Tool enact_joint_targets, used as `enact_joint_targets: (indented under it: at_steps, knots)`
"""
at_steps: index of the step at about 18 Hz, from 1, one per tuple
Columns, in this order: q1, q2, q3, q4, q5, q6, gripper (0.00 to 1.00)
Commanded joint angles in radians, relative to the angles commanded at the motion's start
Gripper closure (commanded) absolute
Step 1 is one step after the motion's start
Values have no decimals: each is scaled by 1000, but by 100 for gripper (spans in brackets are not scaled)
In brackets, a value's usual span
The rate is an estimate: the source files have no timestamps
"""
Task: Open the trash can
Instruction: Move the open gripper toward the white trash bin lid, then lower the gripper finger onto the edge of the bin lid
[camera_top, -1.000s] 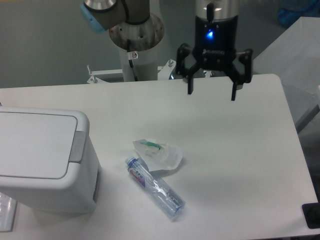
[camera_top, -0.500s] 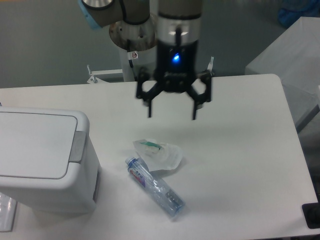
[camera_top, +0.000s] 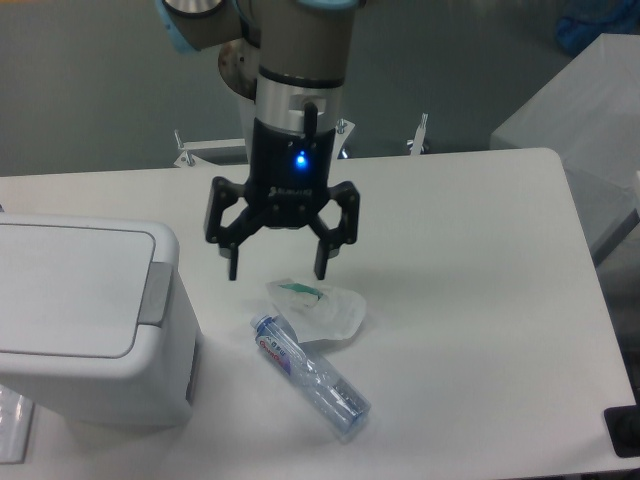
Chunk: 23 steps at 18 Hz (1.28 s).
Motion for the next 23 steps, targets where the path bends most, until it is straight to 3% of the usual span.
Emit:
enact_joint_targets:
  at_steps: [13, 23]
  knots:
    - [-54, -8, -57, 3, 3, 1, 0]
    - [-77, -23, -57, 25, 3, 0, 0]
